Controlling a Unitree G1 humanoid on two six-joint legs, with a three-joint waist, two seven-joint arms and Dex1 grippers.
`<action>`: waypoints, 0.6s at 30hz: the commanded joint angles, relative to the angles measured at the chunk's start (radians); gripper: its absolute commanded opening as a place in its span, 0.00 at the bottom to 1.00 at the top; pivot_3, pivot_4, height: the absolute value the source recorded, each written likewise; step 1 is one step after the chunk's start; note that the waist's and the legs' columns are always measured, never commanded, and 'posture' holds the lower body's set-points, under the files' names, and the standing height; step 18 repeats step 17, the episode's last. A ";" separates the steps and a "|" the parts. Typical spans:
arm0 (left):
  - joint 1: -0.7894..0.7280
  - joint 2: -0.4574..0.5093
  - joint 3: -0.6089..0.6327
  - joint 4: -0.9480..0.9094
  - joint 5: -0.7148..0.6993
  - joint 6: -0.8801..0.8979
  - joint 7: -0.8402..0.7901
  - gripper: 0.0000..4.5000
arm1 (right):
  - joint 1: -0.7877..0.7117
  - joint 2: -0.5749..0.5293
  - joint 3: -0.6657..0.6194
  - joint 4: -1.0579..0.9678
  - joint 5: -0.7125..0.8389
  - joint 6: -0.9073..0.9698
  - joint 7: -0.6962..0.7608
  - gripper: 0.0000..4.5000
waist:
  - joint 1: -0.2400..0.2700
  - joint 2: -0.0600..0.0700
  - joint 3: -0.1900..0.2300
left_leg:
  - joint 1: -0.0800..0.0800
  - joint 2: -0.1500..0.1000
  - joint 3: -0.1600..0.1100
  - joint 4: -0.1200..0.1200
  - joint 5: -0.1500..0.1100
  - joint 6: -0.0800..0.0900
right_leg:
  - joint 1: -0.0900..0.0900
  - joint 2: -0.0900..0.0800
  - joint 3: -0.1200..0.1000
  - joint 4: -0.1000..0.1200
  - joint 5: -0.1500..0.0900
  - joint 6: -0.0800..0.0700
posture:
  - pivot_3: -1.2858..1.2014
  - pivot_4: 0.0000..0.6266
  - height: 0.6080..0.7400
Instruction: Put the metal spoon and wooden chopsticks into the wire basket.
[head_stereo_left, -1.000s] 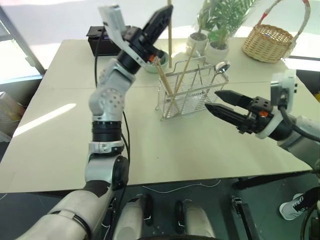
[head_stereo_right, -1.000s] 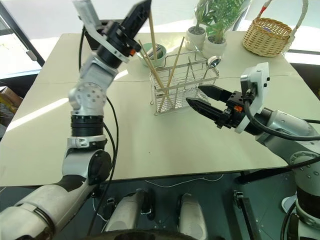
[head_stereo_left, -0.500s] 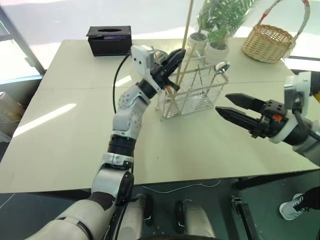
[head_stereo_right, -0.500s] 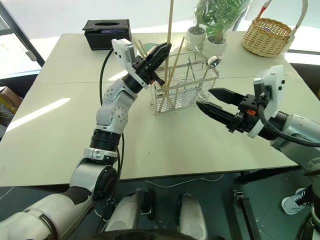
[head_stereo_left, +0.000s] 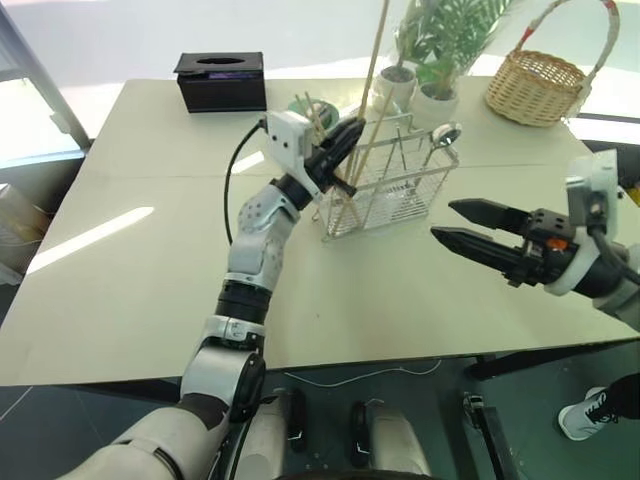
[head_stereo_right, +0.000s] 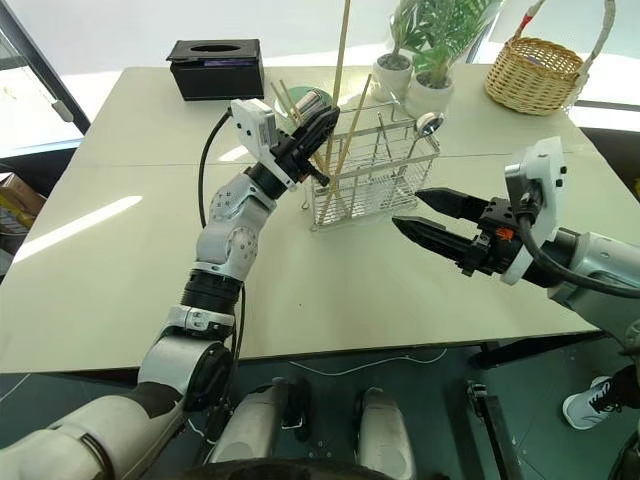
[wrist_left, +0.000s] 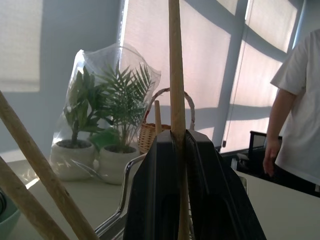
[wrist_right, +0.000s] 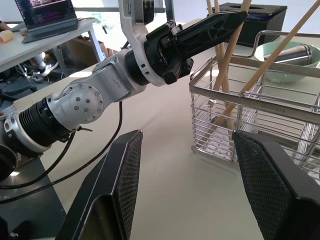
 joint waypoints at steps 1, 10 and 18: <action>0.000 -0.004 -0.013 -0.052 -0.011 -0.012 -0.005 0.35 | -0.003 -0.020 -0.039 -0.005 0.019 -0.001 0.011 0.66 | 0.000 0.000 0.000 | 0.000 0.000 0.000 0.000 0.000 0.000 | 0.000 0.000 0.000 0.000 0.000 0.000 | 0.52 0.24 1.00; -0.013 -0.002 0.008 -0.110 -0.032 0.033 0.057 0.88 | -0.013 -0.029 -0.029 0.015 0.008 0.000 0.023 0.66 | 0.000 0.000 0.000 | 0.000 0.000 0.000 0.000 0.000 0.000 | 0.000 0.000 0.000 0.000 0.000 0.000 | 0.52 0.24 1.00; -0.066 0.020 0.063 -0.225 -0.101 0.117 0.143 0.88 | -0.022 -0.005 -0.012 0.038 -0.046 -0.026 0.010 0.66 | 0.000 0.000 0.000 | 0.000 0.000 0.000 0.000 0.000 0.000 | 0.000 0.000 0.000 0.000 0.000 0.000 | 0.52 0.24 1.00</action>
